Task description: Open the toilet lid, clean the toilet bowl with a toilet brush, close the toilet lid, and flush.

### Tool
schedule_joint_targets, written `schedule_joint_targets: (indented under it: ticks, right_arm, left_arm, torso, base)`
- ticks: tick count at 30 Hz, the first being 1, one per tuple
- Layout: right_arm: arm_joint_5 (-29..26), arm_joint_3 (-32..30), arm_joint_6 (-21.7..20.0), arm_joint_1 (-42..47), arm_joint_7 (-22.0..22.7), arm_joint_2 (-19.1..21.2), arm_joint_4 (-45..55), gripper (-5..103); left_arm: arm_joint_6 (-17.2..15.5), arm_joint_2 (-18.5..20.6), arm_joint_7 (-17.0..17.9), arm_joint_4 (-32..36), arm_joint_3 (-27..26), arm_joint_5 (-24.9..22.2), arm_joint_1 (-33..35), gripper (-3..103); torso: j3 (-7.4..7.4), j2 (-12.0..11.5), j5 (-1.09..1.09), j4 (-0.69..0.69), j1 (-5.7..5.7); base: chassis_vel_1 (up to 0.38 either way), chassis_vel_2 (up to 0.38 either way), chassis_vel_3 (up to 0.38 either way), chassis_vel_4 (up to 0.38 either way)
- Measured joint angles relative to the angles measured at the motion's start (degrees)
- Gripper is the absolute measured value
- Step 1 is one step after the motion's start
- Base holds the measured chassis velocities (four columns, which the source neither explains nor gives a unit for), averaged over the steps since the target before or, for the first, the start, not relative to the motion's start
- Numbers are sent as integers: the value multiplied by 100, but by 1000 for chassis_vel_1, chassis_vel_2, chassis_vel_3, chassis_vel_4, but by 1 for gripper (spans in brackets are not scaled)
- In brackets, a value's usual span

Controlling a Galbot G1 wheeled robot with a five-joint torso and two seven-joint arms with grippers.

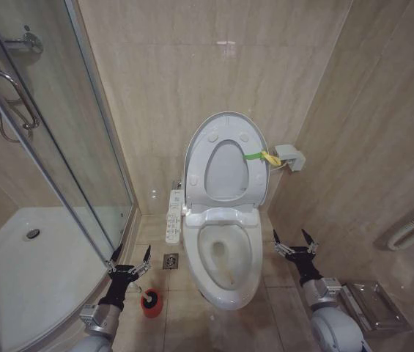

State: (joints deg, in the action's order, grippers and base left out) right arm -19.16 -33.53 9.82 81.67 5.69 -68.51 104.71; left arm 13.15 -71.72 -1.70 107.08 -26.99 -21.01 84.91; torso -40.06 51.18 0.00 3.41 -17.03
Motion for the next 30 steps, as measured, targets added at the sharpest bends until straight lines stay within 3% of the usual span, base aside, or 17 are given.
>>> schedule_joint_targets:
  ticks: [30]
  right_arm:
    - [0,0,0,0,0,0,0,100]
  left_arm:
    - [-2,0,0,0,0,0,0,100]
  torso:
    - [0,0,0,0,0]
  base:
    - [0,0,0,0]
